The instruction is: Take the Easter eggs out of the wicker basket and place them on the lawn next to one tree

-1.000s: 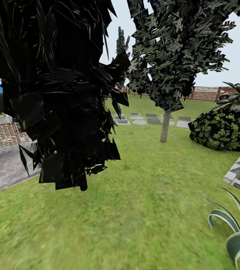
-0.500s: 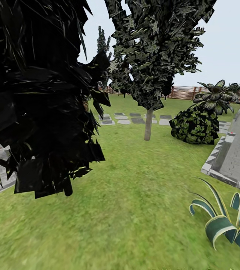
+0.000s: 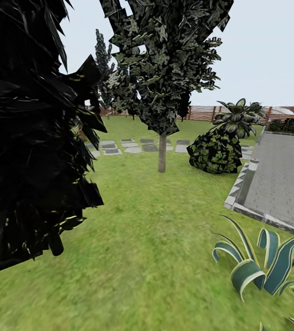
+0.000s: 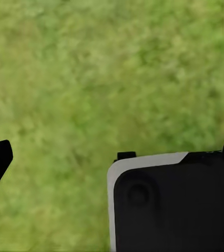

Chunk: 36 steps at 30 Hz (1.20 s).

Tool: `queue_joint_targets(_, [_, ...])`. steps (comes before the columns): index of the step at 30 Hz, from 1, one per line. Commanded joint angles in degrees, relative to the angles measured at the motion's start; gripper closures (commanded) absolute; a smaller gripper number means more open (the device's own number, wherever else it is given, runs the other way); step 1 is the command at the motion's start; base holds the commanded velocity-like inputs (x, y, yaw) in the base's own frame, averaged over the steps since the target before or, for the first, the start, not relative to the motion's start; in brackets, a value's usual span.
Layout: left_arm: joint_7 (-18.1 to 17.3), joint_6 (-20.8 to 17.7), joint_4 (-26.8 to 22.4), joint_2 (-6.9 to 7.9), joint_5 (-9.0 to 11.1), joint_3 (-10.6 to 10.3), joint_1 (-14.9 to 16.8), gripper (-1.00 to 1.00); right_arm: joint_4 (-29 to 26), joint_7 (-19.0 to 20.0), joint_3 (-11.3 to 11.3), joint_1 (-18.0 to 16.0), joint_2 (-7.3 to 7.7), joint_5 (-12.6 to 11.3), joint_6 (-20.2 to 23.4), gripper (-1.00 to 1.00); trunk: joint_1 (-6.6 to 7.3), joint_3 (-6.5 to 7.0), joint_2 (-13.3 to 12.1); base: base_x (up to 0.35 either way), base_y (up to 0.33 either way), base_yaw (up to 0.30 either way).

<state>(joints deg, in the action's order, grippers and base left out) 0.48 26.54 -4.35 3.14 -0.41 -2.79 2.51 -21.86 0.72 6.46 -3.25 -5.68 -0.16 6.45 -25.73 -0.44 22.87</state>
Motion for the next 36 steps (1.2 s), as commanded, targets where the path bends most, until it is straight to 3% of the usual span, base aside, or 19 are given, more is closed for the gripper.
queue_joint_targets(1, [0.05, 0.20, 0.04, 0.02, -0.03, -0.23, 0.03, -1.00, -0.11, 0.07, 0.31, 0.00, -0.08, -0.01, 0.32, -1.00, -0.05, -0.05, 0.05, 0.310, -0.038, -0.073])
queue_joint_targets(36, [0.05, 0.19, 0.04, 0.02, -0.03, -0.20, 0.01, -1.00, -0.11, 0.07, 0.30, 0.00, -0.12, -0.01, 0.31, -1.00, -0.05, -0.05, 0.05, 0.332, -0.004, -0.054])
